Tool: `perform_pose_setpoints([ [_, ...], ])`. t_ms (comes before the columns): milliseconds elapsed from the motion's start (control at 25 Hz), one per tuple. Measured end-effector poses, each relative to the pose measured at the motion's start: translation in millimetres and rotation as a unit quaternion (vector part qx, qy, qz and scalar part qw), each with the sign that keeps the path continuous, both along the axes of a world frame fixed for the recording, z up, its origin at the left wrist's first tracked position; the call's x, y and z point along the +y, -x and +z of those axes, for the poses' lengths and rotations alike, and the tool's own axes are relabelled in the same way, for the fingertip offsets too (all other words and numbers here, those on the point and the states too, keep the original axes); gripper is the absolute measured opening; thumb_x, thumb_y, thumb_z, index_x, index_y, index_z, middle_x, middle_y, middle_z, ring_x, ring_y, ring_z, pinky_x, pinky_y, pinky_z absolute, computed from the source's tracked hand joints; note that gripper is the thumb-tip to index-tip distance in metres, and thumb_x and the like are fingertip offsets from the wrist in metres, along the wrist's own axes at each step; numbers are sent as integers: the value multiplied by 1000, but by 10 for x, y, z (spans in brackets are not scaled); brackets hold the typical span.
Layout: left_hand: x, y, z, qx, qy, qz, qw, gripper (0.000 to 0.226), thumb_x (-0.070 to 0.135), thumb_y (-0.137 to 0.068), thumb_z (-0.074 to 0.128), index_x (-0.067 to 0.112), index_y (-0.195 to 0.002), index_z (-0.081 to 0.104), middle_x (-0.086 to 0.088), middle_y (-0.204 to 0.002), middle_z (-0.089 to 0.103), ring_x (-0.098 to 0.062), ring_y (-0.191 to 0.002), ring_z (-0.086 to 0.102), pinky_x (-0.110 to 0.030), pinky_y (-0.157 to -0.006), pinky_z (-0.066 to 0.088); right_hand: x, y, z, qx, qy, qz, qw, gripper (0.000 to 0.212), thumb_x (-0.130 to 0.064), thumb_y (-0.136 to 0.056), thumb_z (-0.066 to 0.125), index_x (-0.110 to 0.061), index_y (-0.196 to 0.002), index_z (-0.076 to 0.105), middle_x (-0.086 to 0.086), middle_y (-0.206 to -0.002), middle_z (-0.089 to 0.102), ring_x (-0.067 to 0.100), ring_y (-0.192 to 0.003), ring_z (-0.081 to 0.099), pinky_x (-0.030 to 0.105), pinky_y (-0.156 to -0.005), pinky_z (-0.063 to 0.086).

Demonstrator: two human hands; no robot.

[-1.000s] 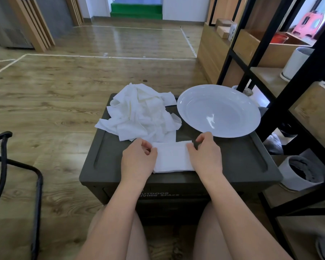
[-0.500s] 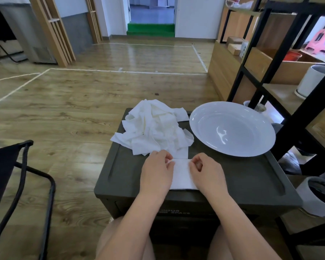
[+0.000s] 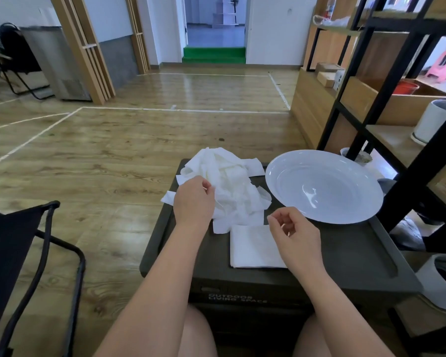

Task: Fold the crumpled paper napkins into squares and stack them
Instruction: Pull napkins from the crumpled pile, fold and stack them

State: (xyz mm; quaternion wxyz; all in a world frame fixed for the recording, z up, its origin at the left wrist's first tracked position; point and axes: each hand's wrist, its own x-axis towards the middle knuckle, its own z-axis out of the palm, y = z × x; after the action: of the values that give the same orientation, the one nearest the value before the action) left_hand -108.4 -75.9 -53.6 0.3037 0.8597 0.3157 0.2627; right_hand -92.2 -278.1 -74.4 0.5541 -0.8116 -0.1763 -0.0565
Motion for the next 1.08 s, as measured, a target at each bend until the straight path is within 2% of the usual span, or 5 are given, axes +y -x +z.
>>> perform_pose_setpoints([
  [160, 40, -43, 16, 28, 2, 0, 1000, 25, 30, -90, 60, 11, -105, 64, -1, -101, 66, -21, -98, 59, -28, -69, 40, 22, -43, 151, -16, -23, 22, 999, 16, -21, -85, 66, -34, -77, 59, -19, -79, 63, 2, -68, 56, 10, -61, 45],
  [320, -10, -2, 206, -84, 7, -47, 995, 9, 23, -87, 59, 22, -79, 60, 12, -81, 63, -7, -74, 55, -17, -60, 35, 51, -45, 226, -13, -51, 22, 998, 12, -23, -85, 65, -33, -80, 60, -19, -79, 62, 3, -71, 57, 10, -63, 47],
  [600, -231, 167, 506, -184, 356, -231, 887, 18, 15, -96, 48, 18, -84, 62, 13, -63, 60, -4, -51, 52, -15, -46, 43, 166, -91, 413, 121, -89, 79, 985, 11, -37, -90, 59, -45, -97, 59, -17, -97, 65, 2, -88, 63, 17, -72, 51],
  [880, -391, 245, 324, -104, 560, -264, 779, 49, 51, -97, 39, 16, -119, 65, -7, -114, 70, -21, -107, 65, -35, -88, 51, 264, -171, 532, 163, -119, 70, 977, 8, -33, -84, 65, -26, -84, 67, -5, -81, 68, 9, -76, 62, 32, -71, 54],
  [1080, -503, 267, 177, -89, 390, -192, 896, 16, 30, -89, 63, 20, -99, 71, 2, -99, 75, -16, -95, 69, -34, -83, 54, 194, -141, 437, 187, -176, 1, 966, 6, -30, -86, 62, -26, -89, 64, -5, -87, 68, 15, -83, 65, 28, -64, 55],
])
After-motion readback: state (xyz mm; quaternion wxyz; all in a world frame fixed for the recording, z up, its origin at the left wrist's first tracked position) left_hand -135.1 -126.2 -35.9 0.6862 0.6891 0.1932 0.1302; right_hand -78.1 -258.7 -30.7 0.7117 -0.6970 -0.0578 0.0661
